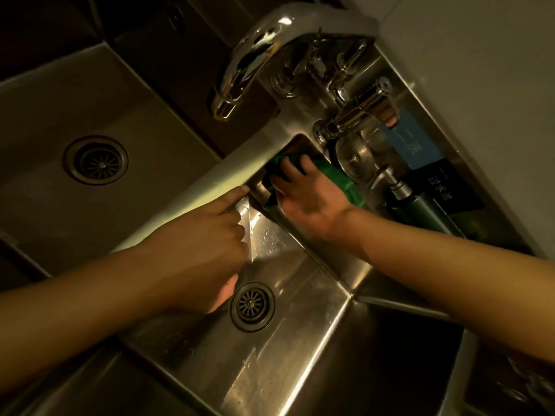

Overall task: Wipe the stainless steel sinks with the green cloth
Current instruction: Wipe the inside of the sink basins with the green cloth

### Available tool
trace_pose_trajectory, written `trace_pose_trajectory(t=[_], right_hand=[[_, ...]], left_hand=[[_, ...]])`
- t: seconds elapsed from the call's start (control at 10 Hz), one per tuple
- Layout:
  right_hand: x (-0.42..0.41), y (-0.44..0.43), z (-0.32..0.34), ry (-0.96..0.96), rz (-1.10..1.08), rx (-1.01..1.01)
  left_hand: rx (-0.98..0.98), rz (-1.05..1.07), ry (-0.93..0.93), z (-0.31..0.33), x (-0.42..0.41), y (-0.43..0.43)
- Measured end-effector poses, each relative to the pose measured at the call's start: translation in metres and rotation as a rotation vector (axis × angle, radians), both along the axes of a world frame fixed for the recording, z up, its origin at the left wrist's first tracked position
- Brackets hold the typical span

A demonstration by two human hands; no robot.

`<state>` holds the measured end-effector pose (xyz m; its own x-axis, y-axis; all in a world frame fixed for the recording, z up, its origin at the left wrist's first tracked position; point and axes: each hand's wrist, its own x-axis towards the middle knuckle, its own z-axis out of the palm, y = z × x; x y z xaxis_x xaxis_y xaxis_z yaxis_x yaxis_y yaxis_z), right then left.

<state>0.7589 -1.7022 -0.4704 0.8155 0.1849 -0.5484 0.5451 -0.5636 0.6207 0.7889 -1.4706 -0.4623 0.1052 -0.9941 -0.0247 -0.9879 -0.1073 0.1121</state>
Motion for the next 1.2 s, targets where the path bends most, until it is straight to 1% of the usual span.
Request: trace_pose_trajectory(t=[0.1, 0.2, 0.3, 0.4, 0.5, 0.6, 0.7, 0.8, 0.9, 1.0, 1.1, 1.2], right_hand=[[0.0, -0.004, 0.003, 0.028, 0.001, 0.015], [0.007, -0.009, -0.002, 0.062, 0.056, 0.034], [0.011, -0.012, -0.019, 0.149, 0.146, 0.05], [0.018, -0.019, -0.047, 0.069, 0.256, -0.018], [0.031, -0.019, -0.065, 0.217, 0.181, 0.008], [0.025, -0.008, -0.081, 0.23, -0.075, -0.107], [0.0, -0.021, -0.113, -0.084, -0.031, 0.279], [-0.023, 0.005, -0.106, -0.087, -0.578, 0.571], [-0.056, 0.02, -0.132, -0.164, -0.79, 0.82], [-0.085, 0.037, -0.151, -0.325, -0.804, 0.951], [-0.101, 0.043, -0.168, -0.514, -1.008, 1.008], [-0.106, 0.035, -0.18, -0.472, -1.078, 0.993]], left_hand=[[0.018, 0.002, -0.017, 0.0, 0.001, 0.001], [0.005, 0.015, -0.004, 0.0, 0.0, 0.001], [-0.007, 0.015, -0.012, 0.0, -0.001, 0.0], [0.017, 0.012, -0.022, 0.001, 0.0, 0.0], [0.042, 0.013, -0.015, 0.001, -0.001, 0.001], [0.057, 0.008, -0.021, 0.0, -0.002, 0.0], [0.042, 0.003, -0.001, -0.001, -0.002, 0.0], [0.007, -0.005, 0.011, -0.001, -0.002, -0.001], [-0.004, -0.013, 0.025, -0.001, -0.002, -0.001], [-0.002, -0.021, 0.039, -0.003, -0.002, -0.001], [0.015, -0.024, 0.065, -0.001, 0.0, -0.002], [0.082, -0.019, 0.047, 0.002, -0.001, -0.001]])
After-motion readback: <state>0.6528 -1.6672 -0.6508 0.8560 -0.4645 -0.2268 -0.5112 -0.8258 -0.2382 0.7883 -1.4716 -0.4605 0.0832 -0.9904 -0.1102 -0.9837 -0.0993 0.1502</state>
